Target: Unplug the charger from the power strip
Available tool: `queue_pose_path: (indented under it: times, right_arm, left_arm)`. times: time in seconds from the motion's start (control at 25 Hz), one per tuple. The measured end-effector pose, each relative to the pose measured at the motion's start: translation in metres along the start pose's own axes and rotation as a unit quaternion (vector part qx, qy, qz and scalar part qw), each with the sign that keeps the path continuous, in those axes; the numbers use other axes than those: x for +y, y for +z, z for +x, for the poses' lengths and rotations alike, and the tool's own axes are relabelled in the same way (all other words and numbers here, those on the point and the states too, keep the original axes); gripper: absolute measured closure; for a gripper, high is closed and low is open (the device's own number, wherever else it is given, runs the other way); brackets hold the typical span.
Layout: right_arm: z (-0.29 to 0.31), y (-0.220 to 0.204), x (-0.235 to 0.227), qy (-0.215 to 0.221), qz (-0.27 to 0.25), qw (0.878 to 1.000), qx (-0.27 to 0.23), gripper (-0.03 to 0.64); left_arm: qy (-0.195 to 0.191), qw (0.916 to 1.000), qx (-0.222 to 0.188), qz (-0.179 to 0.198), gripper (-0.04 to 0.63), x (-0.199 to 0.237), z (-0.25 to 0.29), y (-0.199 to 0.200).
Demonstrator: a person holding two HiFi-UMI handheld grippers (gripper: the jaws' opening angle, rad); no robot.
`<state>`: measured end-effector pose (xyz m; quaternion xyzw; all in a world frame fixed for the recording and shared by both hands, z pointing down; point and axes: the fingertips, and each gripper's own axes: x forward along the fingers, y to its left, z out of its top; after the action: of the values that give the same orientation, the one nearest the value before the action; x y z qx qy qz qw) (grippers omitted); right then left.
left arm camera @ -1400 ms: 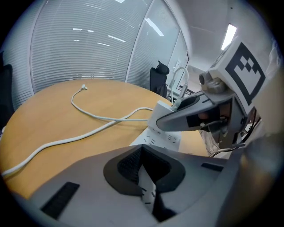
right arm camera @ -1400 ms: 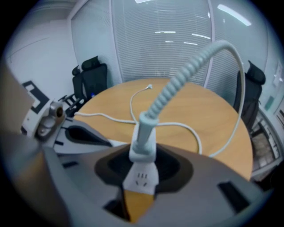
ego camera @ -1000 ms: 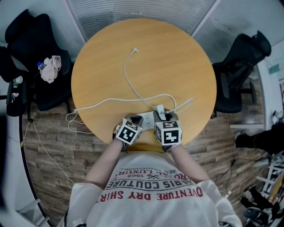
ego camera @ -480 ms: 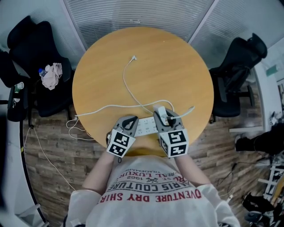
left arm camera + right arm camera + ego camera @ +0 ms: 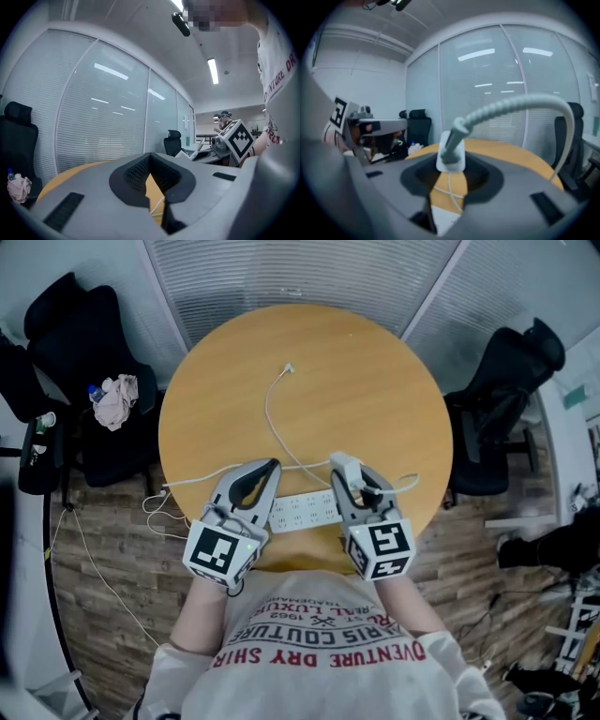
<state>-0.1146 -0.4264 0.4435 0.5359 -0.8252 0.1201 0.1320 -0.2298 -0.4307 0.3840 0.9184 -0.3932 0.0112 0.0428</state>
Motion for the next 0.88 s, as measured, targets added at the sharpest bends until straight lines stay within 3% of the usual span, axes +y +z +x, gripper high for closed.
queue_pose_path:
  times: [0.24,0.44,0.88]
  right_arm:
    - [-0.014,0.031,0.005,0.011,-0.019,0.999,-0.039,0.462]
    - [-0.016,0.043,0.013,0.023,-0.034,0.997,-0.058,0.462]
    - [-0.014,0.042,0.013,0.022,-0.025,0.998,-0.062,0.462]
  left_arm:
    - [0.010,0.9995,-0.022,0.018,0.561,-0.006,-0.009,0.031]
    - [0.015,0.9998,-0.011,0.000,0.561,-0.005,-0.008,0.025]
    - [0.023,0.9997,0.003,0.002,0.561,-0.005,-0.003,0.017]
